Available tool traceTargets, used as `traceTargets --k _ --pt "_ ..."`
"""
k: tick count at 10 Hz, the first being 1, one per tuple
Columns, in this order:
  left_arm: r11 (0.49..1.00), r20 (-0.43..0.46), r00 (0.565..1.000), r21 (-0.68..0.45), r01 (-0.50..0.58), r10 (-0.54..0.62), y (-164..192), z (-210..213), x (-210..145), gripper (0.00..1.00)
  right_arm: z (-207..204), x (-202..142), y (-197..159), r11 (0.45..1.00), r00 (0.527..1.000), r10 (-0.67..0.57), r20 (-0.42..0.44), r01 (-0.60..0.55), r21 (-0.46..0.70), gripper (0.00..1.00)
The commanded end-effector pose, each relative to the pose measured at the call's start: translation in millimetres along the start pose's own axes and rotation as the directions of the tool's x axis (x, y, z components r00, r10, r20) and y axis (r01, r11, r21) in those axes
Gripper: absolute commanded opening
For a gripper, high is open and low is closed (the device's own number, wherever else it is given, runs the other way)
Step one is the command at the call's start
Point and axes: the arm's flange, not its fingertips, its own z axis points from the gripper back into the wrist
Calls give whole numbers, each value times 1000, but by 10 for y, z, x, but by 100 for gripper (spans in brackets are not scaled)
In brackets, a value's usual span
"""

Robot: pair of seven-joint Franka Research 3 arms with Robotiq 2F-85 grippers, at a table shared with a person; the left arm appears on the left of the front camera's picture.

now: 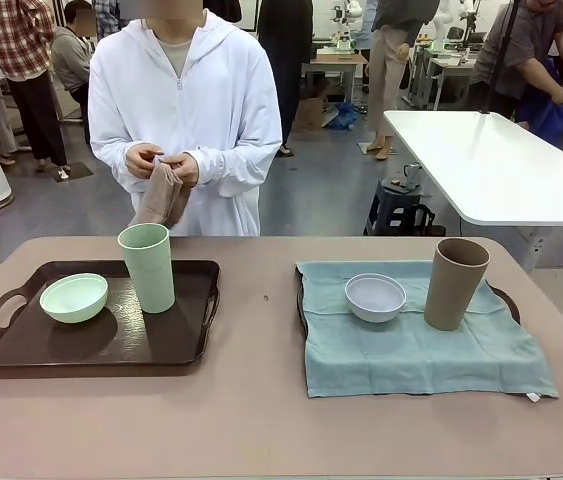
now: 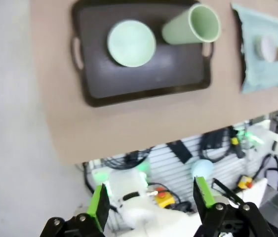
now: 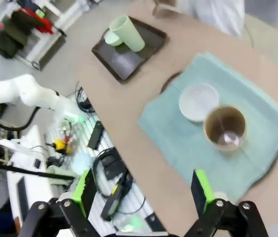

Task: Set up a tray with a mat and arrange the tableware.
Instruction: Pick up the Picnic Bowl and Reusable plastic cup from the Handle tray in front of the human's position and hold them in the air.

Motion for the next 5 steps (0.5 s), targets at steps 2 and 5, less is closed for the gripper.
traceTargets --k 2,5 --pt "983 15 991 122 -136 135 -158 167 177 89 -945 193 164 980 980 198 19 -198 0 100" --pt "977 -41 981 98 -187 192 -24 41 388 89 -1569 330 196 958 958 286 5 -286 6 100"
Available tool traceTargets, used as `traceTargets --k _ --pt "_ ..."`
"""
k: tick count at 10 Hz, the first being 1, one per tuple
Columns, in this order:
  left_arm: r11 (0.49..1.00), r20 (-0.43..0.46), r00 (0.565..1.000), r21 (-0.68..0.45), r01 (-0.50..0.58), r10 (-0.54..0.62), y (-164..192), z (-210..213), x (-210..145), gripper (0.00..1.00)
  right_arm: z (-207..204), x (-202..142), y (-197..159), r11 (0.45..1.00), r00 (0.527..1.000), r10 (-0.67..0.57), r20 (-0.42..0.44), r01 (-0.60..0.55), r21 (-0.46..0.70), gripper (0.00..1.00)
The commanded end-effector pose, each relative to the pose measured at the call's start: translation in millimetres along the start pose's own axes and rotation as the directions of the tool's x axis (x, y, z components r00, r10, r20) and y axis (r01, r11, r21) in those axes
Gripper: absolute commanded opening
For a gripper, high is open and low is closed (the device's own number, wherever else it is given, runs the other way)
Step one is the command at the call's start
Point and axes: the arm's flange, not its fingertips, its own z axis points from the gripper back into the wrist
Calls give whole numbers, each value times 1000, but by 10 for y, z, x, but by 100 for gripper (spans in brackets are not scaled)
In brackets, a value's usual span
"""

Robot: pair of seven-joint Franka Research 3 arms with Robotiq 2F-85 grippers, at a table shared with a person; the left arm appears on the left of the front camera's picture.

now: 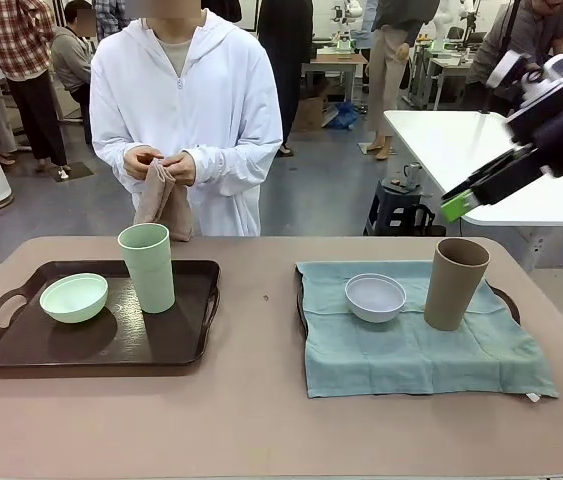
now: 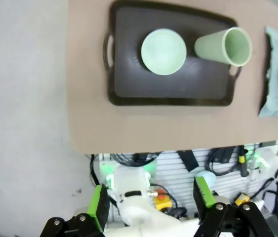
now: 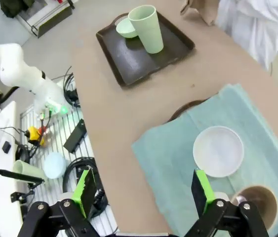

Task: Set up a tray with a mat and arrange the tableware.
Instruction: Pick up the Picnic Bowl and Reusable plastic cup from the Handle tray in front of the human's position and hold them in the air.

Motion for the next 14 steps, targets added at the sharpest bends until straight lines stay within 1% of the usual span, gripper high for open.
traceTargets --k 1,2,3,4,9,10,11,12,13,14 --pt "1000 -26 999 -21 -19 19 40 -12 101 89 -138 -21 -175 1000 998 14 63 -14 8 100" --pt "999 -28 999 -44 -20 19 51 -46 120 89 -164 -17 -225 1000 997 -5 77 5 7 100" --pt "999 -28 1000 -53 -7 5 67 -72 141 89 -117 -57 -284 999 998 -26 62 25 25 100" --pt "1000 -33 999 -15 -16 15 79 -119 127 89 -159 1 -111 1000 1000 -6 20 6 2 100" --pt "1000 -38 999 -21 -16 16 96 -138 146 89 -159 1 -111 1000 1000 -6 20 6 2 100" --pt "1000 -53 998 14 21 -21 -49 -330 228 89 -130 6 -129 1000 1000 -5 27 5 2 100" --pt "999 -64 998 32 24 -22 -138 -427 305 89 -453 220 -142 994 994 113 11 -113 -11 100" --pt "999 -69 997 48 24 -20 -194 -487 333 89 -815 473 -177 982 982 190 10 -189 -7 100" --pt "999 -69 997 40 31 -28 -231 -578 339 89 -1172 714 -188 964 964 265 24 -265 -7 100" --pt "999 -84 996 52 14 -9 -251 -692 401 89 -1449 890 -199 948 948 318 31 -318 -3 100"
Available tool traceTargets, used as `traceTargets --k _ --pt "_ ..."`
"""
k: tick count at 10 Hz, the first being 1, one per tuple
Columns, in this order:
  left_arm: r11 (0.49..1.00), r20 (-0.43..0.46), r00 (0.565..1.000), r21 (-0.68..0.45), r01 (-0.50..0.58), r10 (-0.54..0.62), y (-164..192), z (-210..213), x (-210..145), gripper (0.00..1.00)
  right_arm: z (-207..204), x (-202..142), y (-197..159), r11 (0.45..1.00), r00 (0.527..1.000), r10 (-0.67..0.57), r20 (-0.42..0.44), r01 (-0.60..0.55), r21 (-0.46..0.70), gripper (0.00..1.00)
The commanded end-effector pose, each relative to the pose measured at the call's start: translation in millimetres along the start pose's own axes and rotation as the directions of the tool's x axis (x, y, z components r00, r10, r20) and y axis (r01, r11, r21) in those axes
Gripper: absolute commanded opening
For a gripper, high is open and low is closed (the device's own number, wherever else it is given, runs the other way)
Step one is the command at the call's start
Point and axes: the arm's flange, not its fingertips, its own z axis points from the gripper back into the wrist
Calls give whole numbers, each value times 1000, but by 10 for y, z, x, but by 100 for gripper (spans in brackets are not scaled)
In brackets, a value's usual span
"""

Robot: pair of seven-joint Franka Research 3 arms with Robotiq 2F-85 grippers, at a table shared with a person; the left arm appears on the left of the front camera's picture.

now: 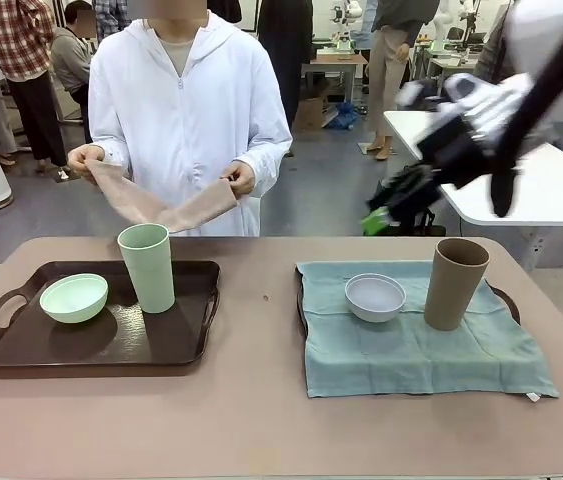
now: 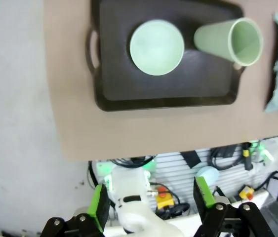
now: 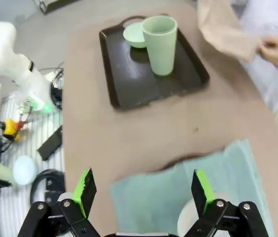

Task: Set up a tray with a mat and arrange the tableware.
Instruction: Pick up the Picnic Bowl and Reusable plastic cup from the Handle tray in front of the human's position and hold them in the air.

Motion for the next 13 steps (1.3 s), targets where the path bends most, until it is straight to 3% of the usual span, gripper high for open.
traceTargets --k 1,5,8,10,13 --pt "999 -25 999 29 -38 39 11 -215 207 89 -678 380 -362 991 991 134 29 -134 -11 100" --pt "999 -40 998 -8 47 -48 -156 -648 483 89 -1680 966 -529 956 954 294 -67 -295 -3 100" --pt "997 -41 996 3 78 -77 -212 -814 361 89 -2256 1373 -695 938 930 341 -140 -346 -12 100" --pt "998 -20 998 -2 68 -68 -190 -844 303 89 -2550 1464 -683 960 957 280 -78 -276 54 100" --pt "996 -9 996 -15 90 -91 -158 -847 311 89 -2731 1371 -705 969 968 234 -84 -226 97 100"
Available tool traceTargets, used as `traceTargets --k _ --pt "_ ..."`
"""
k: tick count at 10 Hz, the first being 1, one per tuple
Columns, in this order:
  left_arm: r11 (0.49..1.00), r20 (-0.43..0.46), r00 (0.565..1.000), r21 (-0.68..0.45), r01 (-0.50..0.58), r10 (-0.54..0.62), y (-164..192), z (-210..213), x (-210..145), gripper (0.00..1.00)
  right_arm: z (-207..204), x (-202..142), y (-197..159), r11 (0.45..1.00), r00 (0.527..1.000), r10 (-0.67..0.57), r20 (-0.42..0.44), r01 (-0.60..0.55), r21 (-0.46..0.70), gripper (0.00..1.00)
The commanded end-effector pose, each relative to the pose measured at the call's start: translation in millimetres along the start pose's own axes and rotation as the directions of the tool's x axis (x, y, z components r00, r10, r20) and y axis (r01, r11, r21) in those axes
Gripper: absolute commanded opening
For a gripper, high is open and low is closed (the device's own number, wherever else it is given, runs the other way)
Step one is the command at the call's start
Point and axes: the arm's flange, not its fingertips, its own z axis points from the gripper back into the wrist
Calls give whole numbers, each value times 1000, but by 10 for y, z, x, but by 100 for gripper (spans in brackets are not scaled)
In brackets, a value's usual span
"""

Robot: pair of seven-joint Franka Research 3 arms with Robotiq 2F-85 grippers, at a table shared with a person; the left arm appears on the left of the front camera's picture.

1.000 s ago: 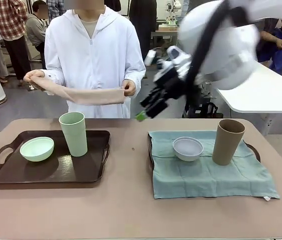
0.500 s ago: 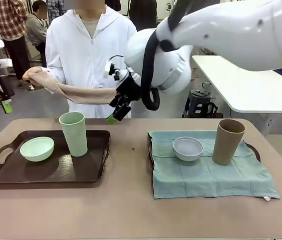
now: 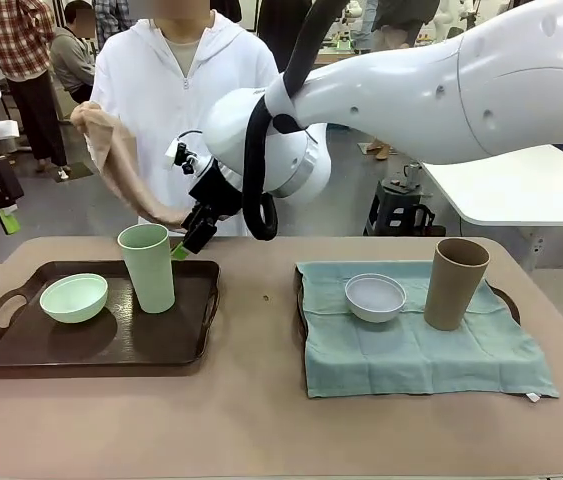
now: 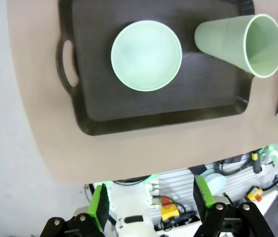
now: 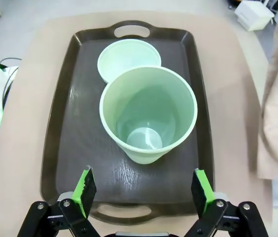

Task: Set up a tray with a mat and arrange the tableware.
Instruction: Pick up the Picnic Bowl and Reusable plastic cup from the Handle tray in front of the human's position and hold them in the air.

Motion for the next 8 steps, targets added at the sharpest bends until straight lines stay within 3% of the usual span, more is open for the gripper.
traceTargets --k 1,3,4,8 --pt "999 22 999 -22 33 -33 39 -63 -11 89 58 -77 -96 999 999 -42 -8 42 16 100" --pt "999 33 999 -28 27 -26 34 27 -51 89 159 -138 -54 998 996 -70 -46 70 -5 100" --pt "1000 3 1000 -1 10 -10 21 -12 5 89 15 -116 -87 1000 1000 -29 1 29 6 100" --pt "1000 3 1000 -2 10 -10 26 -9 5 89 27 -116 -86 999 999 -37 0 37 10 100"
